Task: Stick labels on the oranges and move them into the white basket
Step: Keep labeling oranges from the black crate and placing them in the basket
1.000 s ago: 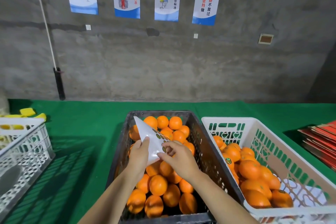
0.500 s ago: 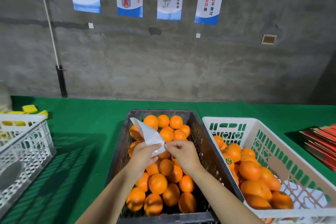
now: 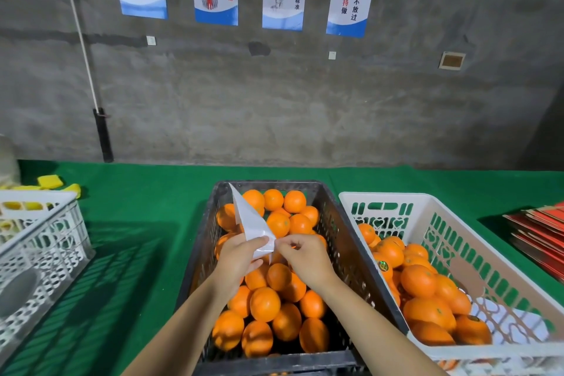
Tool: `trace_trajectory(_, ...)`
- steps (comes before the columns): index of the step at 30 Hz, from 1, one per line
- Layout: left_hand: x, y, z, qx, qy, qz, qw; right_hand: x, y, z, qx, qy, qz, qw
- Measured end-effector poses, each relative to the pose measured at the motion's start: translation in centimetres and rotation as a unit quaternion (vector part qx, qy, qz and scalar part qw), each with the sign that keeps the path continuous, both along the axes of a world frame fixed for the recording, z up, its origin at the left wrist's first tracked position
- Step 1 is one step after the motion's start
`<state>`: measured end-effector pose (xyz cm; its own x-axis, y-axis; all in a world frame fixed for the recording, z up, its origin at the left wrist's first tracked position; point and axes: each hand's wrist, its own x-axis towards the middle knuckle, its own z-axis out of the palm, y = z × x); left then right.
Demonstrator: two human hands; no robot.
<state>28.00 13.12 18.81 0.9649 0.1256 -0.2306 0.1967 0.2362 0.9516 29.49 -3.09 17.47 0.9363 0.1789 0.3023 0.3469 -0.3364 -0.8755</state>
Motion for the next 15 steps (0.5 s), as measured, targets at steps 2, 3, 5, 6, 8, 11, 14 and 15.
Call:
trace_trajectory(2,0.0,-0.1,0.0,0.006,-0.003,0.009,1.000,0.1,0.0,0.1,0.023,0.007,0.001,1.000)
trace_trajectory(3,0.0,-0.2,0.0,0.007,-0.003,0.016,1.000,0.1,0.0,0.1,0.029,0.010,-0.002,1.000)
trace_trajectory(5,0.0,-0.1,-0.1,0.005,-0.003,0.034,0.999,0.3,0.0,-0.2,0.028,0.010,-0.015,0.999)
trace_trajectory(6,0.1,0.0,-0.1,0.004,-0.002,0.046,0.999,0.4,-0.1,-0.3,0.025,0.010,-0.025,0.999)
trace_trajectory(8,0.2,0.3,-0.2,0.015,0.000,0.084,0.996,0.6,-0.2,-0.7,0.018,0.009,-0.053,0.998)
trace_trajectory(11,0.5,0.5,-0.4,0.061,-0.033,0.130,0.989,1.4,-0.8,-1.7,-0.080,-0.012,-0.072,0.994)
trace_trajectory(14,0.7,0.6,-0.5,0.087,-0.031,0.143,0.985,2.3,-1.6,-2.8,-0.309,-0.060,-0.061,0.947)
trace_trajectory(15,0.8,0.6,-0.5,0.089,-0.025,0.145,0.985,2.6,-1.8,-3.1,-0.365,-0.087,-0.059,0.925)
